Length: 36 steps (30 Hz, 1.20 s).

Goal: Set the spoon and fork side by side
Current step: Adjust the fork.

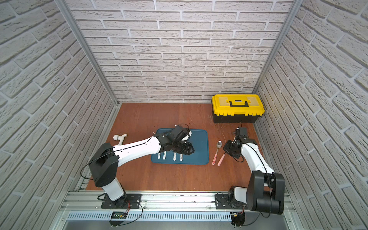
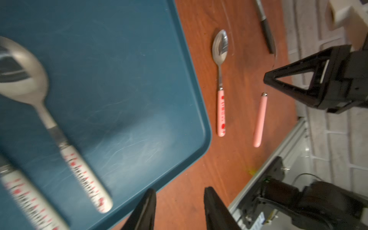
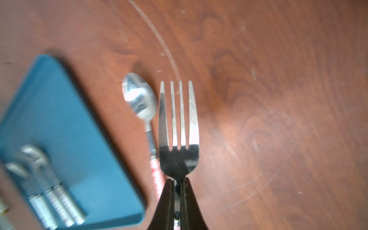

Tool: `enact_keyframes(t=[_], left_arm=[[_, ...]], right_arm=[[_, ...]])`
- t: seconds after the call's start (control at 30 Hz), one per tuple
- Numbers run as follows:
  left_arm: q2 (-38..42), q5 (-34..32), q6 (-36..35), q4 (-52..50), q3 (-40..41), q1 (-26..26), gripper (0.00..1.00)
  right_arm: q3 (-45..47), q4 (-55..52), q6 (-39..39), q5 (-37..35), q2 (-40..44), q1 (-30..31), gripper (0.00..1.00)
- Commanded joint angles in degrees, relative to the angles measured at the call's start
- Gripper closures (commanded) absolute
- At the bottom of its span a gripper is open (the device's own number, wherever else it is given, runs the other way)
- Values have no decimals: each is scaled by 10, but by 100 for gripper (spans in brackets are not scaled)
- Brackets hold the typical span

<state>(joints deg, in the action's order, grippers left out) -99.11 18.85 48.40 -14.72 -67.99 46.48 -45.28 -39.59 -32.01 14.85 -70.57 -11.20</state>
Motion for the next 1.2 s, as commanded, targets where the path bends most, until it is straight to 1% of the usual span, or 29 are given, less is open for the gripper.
enact_keyframes(t=[0.0, 0.07, 0.13, 0.2, 0.23, 0.4, 0.5, 0.6, 0.97, 1.07, 1.17], left_arm=[[-21, 149, 81, 258, 40, -19, 53], [-39, 193, 135, 346, 60, -24, 52], [-59, 229, 213, 476, 79, -23, 52], [-81, 250, 293, 602, 86, -20, 50], [-93, 253, 332, 654, 87, -18, 48], [-145, 244, 441, 813, 82, -7, 46], [-153, 241, 447, 816, 80, 4, 45], [-149, 252, 451, 822, 80, 16, 44], [-110, 286, 402, 750, 115, 42, 45], [-115, 294, 410, 772, 110, 51, 45], [-127, 286, 420, 794, 100, 58, 47]], right_arm=[[-3, -6, -29, 113, 66, -1, 97], [2, 2, -44, 150, 92, 2, 97], [17, 30, -69, 192, 118, 6, 97], [27, 49, -86, 198, 141, 15, 97], [29, 57, -92, 197, 152, 20, 97], [23, 65, -113, 202, 168, 28, 97], [20, 72, -124, 208, 174, 29, 97], [17, 74, -129, 197, 183, 30, 97], [3, 98, -144, 193, 185, 32, 97], [6, 107, -153, 195, 186, 35, 97], [10, 116, -158, 194, 187, 41, 97]])
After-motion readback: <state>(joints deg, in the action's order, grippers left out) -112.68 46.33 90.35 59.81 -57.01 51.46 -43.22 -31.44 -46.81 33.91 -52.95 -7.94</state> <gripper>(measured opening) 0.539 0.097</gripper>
